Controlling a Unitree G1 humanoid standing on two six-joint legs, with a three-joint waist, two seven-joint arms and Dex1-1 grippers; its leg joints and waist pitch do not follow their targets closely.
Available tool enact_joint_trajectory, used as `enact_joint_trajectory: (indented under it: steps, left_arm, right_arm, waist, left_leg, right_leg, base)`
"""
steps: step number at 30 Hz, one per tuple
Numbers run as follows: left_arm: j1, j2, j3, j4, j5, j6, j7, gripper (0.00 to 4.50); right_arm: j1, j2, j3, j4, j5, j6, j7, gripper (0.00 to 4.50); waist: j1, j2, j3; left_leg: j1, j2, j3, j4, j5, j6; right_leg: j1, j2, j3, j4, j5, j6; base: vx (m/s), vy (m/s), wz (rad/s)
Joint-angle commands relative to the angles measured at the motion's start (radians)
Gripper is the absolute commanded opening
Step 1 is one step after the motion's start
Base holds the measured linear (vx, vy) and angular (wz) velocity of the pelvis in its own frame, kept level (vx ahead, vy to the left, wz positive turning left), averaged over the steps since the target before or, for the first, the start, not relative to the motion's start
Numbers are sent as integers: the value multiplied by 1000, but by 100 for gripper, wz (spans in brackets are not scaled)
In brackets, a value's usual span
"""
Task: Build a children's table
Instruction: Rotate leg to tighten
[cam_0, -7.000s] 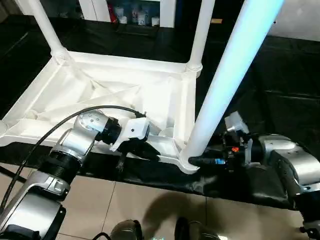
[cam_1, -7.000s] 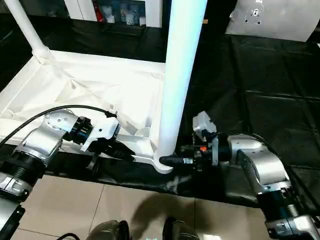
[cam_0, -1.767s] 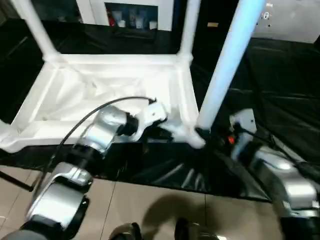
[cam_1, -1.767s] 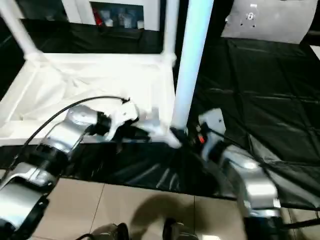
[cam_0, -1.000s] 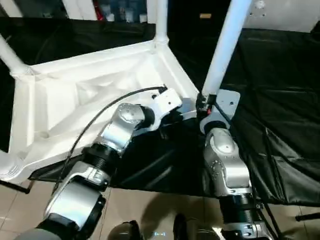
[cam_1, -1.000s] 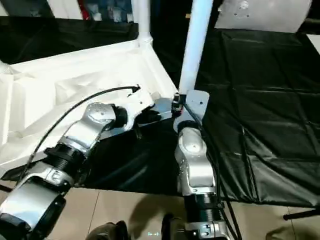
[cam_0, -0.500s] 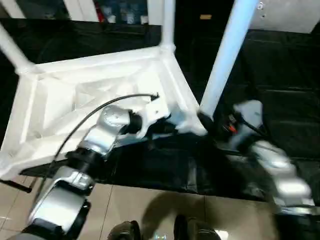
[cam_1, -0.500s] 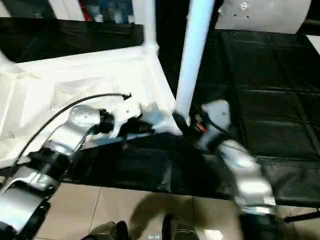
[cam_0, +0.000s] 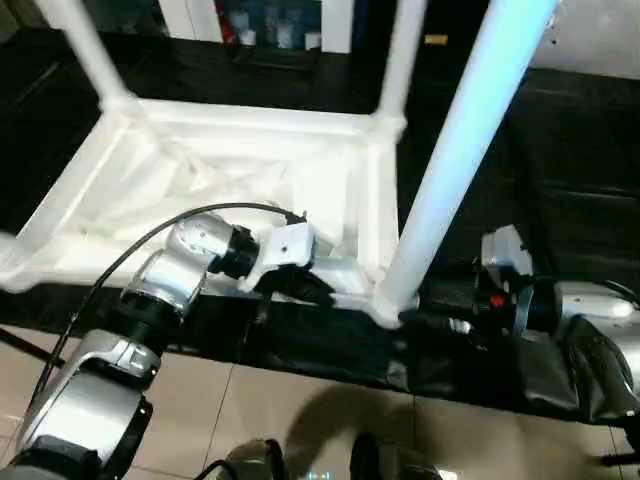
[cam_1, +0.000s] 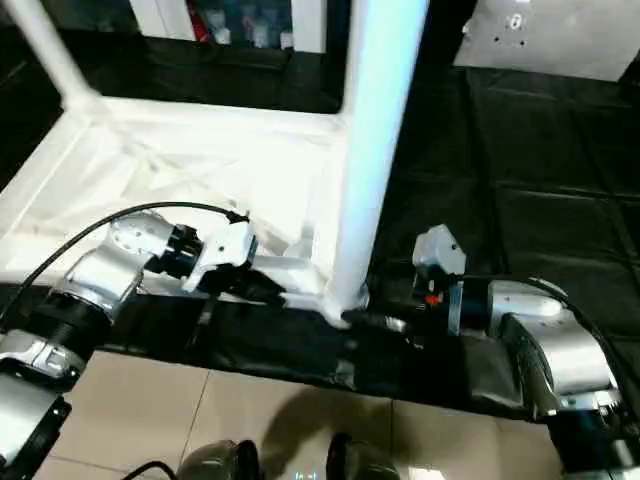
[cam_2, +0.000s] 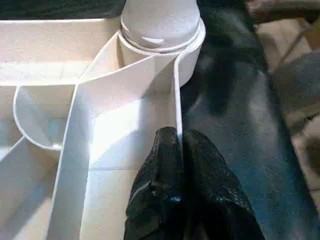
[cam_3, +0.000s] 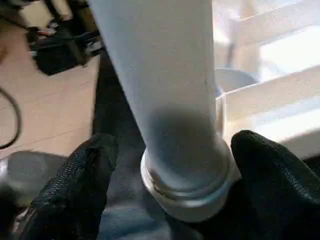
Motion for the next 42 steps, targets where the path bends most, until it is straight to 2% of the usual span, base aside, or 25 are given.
enact_joint_trajectory:
  steps: [1,2,8,9,13,14,20,24,27,30,31,33,34,35,36,37,39,40,41,42]
  left_arm:
    - [2,-4,-59,13,20,-30,-69,0]
    - [-1,-8,-64,14,21,-38,-86,0]
    - [-11,-11,-71,33,17,-59,-104,0]
    - [-13,-12,-71,36,19,-62,-106,0]
    - [-13,-10,-73,42,22,-68,-108,0]
    - [-14,-9,-72,47,25,-72,-110,0]
    - [-13,-8,-69,54,31,-77,-108,0]
    - [-11,-8,-66,63,32,-73,-93,0]
    - [-7,-7,-57,66,32,-49,-70,0]
    - [-2,-19,-38,60,13,-6,-51,0]
    - [3,-27,-27,52,1,24,-38,0]
    - [11,-64,3,45,0,94,68,0]
    - [10,-72,6,45,6,104,95,0]
    - [8,-83,12,45,11,128,128,0]
    - [7,-87,14,45,12,136,141,0]
    - [2,-105,23,46,17,162,189,0]
    - [-2,-116,30,47,19,180,219,0]
    - [-11,-133,39,52,24,198,261,0]
    - [-25,-157,53,62,29,222,321,0]
    - [-36,-172,61,72,31,236,355,0]
  right_arm:
    - [-36,-5,17,26,4,18,45,363]
    - [-63,-7,31,47,8,29,72,358]
    - [-100,-15,56,77,14,39,119,307]
    - [-105,-16,62,78,15,46,130,290]
    - [-111,-18,70,78,20,56,149,276]
    - [-115,-19,73,82,20,59,159,249]
    - [-125,-20,80,92,21,64,181,218]
    - [-123,-15,83,90,24,76,186,214]
    - [-111,3,72,63,53,122,164,213]
    - [-96,16,66,28,74,161,135,212]
    - [-83,30,63,3,85,183,106,212]
    - [-42,120,55,-66,77,200,-55,212]
    - [-38,143,55,-70,61,194,-97,212]
    - [-36,174,54,-67,31,183,-160,212]
    - [-36,185,54,-65,19,181,-185,212]
    - [-36,226,50,-60,-21,186,-272,212]
    - [-34,255,45,-63,-40,200,-329,211]
    - [-33,293,33,-67,-57,221,-401,210]
    - [-32,348,15,-76,-77,249,-499,210]
    - [-34,382,2,-79,-88,266,-558,209]
  waist:
    - [-1,-18,-83]
    - [0,-16,-84]
    - [8,-16,-86]
    - [8,-17,-85]
    - [9,-18,-83]
    - [10,-18,-84]
    - [10,-19,-82]
    - [10,-21,-85]
    - [10,-17,-81]
    - [11,-19,-79]
    - [12,-15,-78]
    - [11,-14,-76]
    - [6,-16,-71]
    - [2,-16,-67]
    - [-1,-16,-63]
    - [-7,-16,-54]
    - [-19,-16,-45]
    - [-25,-17,-45]
    - [-33,-16,-41]
    - [-36,-14,-40]
  left_leg:
    - [2,118,-55,-58,44,229]
    - [2,118,-56,-57,52,229]
    - [4,125,-57,-55,72,237]
    - [3,123,-56,-56,69,235]
    - [2,119,-55,-57,60,228]
    - [3,119,-55,-56,58,227]
    - [3,121,-56,-57,58,227]
    - [3,119,-55,-56,64,225]
    - [3,121,-56,-58,62,227]
    - [4,119,-54,-59,53,217]
    - [6,121,-55,-60,53,212]
    - [7,125,-58,-62,53,199]
    - [7,120,-58,-67,23,178]
    - [9,109,-54,-68,-20,140]
    - [9,106,-53,-71,-35,123]
    - [12,103,-53,-76,-71,95]
    - [19,103,-57,-81,-132,60]
    - [20,100,-60,-82,-149,51]
    - [17,103,-64,-87,-158,42]
    - [21,104,-65,-89,-176,38]
  right_leg:
    - [74,-137,95,-56,-90,-130]
    - [74,-137,95,-53,-82,-134]
    - [71,-140,96,-46,-46,-142]
    - [73,-141,96,-47,-47,-142]
    - [74,-136,94,-53,-83,-129]
    - [74,-138,94,-54,-90,-126]
    - [72,-139,95,-54,-95,-128]
    - [74,-139,95,-53,-96,-125]
    - [72,-137,94,-57,-107,-120]
    - [73,-138,95,-61,-126,-114]
    - [71,-137,96,-63,-135,-114]
    - [68,-140,96,-63,-143,-117]
    - [67,-141,94,-75,-203,-109]
    - [70,-143,93,-88,-293,-96]
    - [69,-140,92,-93,-332,-89]
    - [67,-139,90,-106,-417,-69]
    - [63,-139,89,-120,-510,-43]
    - [68,-141,89,-126,-545,-24]
    - [66,-140,88,-126,-553,-18]
    - [62,-139,84,-132,-573,-13]
  base:
    - [0,0,0]
    - [0,0,0]
    - [0,0,0]
    - [0,0,0]
    - [0,0,0]
    - [0,0,0]
    - [0,0,0]
    - [0,0,0]
    - [0,0,0]
    - [0,0,0]
    - [0,0,0]
    - [0,0,0]
    - [0,0,0]
    - [0,0,0]
    - [0,0,0]
    - [0,0,0]
    - [0,0,0]
    - [0,0,0]
    - [0,0,0]
    - [0,0,0]
